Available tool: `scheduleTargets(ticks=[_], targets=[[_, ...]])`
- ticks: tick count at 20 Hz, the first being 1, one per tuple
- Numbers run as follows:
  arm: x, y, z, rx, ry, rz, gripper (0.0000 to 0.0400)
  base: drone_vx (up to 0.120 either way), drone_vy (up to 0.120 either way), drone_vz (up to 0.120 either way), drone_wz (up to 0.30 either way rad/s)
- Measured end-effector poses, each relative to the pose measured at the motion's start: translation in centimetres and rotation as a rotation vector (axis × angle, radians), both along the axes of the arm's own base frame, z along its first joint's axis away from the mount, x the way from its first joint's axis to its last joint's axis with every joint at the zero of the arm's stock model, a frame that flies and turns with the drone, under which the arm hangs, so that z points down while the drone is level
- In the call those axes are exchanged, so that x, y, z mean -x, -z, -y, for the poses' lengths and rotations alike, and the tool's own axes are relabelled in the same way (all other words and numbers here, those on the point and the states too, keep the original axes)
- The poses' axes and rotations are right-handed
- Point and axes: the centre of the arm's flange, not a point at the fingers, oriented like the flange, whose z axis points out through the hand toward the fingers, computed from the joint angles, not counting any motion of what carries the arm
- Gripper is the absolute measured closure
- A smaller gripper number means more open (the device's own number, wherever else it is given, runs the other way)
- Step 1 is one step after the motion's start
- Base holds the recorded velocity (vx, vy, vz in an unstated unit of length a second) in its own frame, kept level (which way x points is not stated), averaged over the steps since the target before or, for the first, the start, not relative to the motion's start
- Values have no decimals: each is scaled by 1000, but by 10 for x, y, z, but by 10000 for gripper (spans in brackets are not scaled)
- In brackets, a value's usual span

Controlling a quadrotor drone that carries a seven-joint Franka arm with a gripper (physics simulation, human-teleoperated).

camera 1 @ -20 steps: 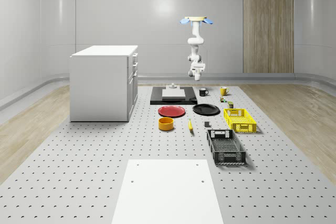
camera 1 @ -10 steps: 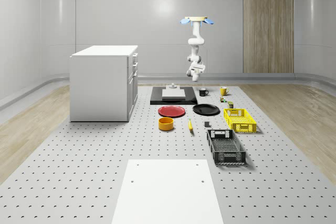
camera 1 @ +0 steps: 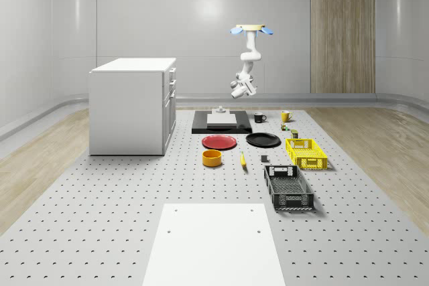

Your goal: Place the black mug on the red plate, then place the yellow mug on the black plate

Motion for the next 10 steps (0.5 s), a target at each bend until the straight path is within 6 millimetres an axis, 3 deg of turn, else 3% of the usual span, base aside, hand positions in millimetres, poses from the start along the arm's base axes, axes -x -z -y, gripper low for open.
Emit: scheduleTargets(ticks=[3, 6, 10], targets=[[-2, 50, -4, 513, 19, 0, 0, 120, 0, -120, 0], [-3, 93, 15, 993, 37, 0, 0, 120, 0, -120, 0], [-4, 122, 49, 1440, 51, -1, 0, 10, 0, -120, 0]])
